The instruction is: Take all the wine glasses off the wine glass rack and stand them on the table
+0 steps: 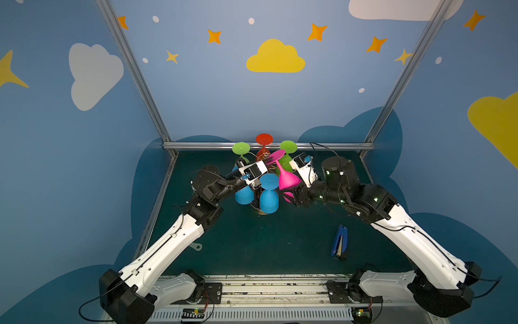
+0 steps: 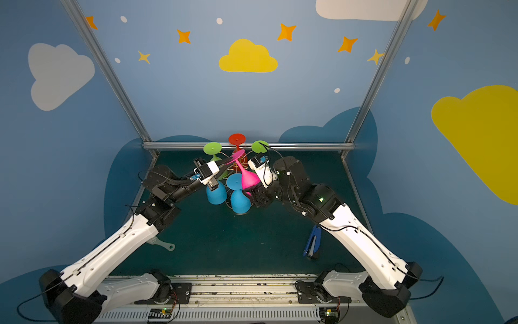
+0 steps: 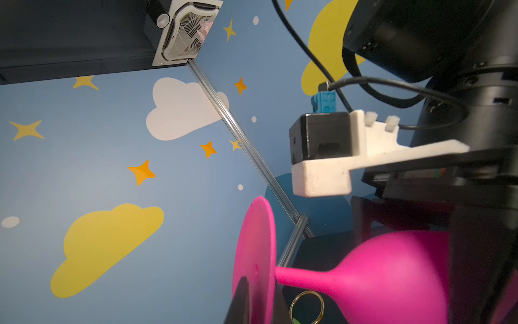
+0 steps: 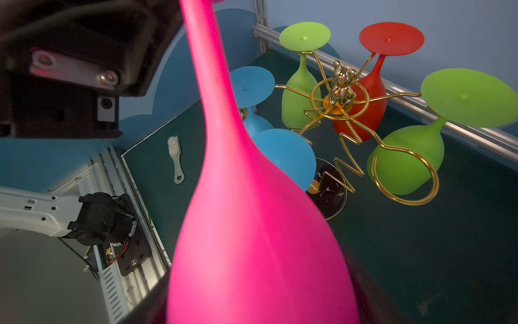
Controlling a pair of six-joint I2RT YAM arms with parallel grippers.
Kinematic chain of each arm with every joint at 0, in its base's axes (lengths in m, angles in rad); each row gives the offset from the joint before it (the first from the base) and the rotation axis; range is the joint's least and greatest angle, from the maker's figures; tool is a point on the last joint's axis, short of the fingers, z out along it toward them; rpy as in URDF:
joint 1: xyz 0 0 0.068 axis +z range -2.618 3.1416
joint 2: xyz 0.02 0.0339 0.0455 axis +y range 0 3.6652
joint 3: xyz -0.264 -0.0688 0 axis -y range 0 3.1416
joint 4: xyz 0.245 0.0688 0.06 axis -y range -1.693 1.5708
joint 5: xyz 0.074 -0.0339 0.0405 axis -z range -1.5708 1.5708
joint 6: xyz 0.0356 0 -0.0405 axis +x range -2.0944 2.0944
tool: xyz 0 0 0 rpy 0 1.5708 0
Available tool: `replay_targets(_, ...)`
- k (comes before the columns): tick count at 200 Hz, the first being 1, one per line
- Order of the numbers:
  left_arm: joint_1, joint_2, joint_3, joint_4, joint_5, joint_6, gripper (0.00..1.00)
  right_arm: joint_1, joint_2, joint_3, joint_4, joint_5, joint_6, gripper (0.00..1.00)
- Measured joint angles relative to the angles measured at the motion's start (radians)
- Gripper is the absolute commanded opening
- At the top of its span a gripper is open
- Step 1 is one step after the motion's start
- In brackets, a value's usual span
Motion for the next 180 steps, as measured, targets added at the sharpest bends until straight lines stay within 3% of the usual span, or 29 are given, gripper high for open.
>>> replay_targets(16,0.001,-0.002,-0.005,-0.008,-0.027,-0.015,0.03,0.000,-0.012,-0.004,0.014,-0.002,0.002,0.83)
replay_targets(49,0.000,-0.033,-0.037,-0.021,-0.095,-0.111,0.03,-0.002,-0.090,-0.055,0.081,-0.003,0.000,0.87)
replay_targets(115,0.001,-0.105,-0.041,-0.113,-0.256,-0.402,0.03,-0.074,-0.335,-0.274,0.326,-0.061,0.027,0.87)
replay_targets(180,0.004,-0.137,-0.056,-0.158,-0.257,-0.602,0.03,-0.119,-0.525,-0.337,0.370,-0.004,0.040,0.84)
